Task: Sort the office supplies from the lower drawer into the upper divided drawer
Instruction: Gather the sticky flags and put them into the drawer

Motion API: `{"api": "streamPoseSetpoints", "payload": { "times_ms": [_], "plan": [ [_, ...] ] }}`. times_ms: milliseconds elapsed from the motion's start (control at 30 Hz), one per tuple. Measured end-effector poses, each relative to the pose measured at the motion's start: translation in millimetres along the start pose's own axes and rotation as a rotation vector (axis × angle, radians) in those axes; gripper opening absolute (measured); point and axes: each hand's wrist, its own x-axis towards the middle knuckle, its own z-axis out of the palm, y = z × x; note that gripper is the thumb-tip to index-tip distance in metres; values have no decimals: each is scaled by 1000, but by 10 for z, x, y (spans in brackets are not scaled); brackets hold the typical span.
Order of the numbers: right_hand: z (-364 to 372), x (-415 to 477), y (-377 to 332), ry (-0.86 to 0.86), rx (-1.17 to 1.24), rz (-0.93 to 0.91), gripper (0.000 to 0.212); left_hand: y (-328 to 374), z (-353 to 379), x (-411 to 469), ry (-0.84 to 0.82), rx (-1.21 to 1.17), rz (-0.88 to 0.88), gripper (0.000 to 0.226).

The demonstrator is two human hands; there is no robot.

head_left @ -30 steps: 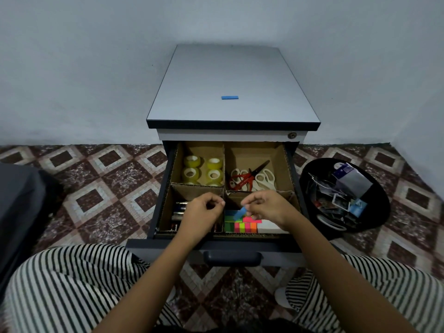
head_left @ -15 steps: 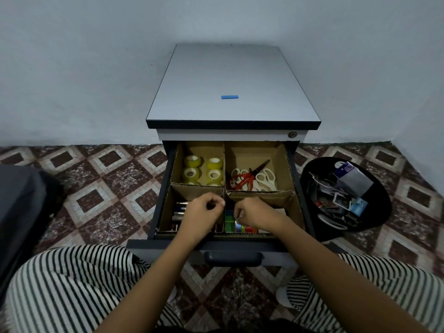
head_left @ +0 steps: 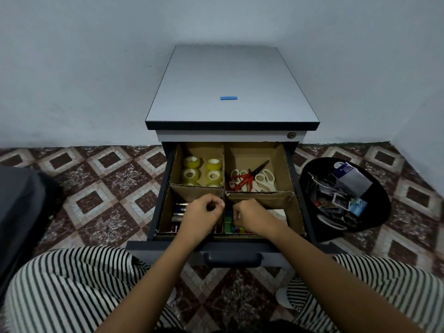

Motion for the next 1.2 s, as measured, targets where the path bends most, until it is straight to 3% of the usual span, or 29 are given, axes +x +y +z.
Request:
{"api": "streamPoseSetpoints", "payload": {
  "times_ms": [167, 400, 633, 767, 933, 1200],
  "plan": [
    [-62, -92, 3, 43, 109, -11, 10, 8, -45, 11, -2, 103, 109, 12],
    [-375, -223, -56, 116, 188, -63, 18, -40, -373, 194, 121, 332, 297, 20],
    [-1260, -7, -277, 510, 254, -122, 17, 502, -597, 776, 232, 383, 517, 22],
    [-1630, 417, -307, 682, 174, -67, 22, 792, -564, 1236, 218, 454, 575, 24],
    [-1760, 827, -185, 617, 15, -6, 33, 976, -497, 1663, 162, 447, 453, 31],
    [-1837, 1157, -112, 478, -77, 44, 44, 1091, -478, 2088, 78, 720, 363, 39]
  ]
}}
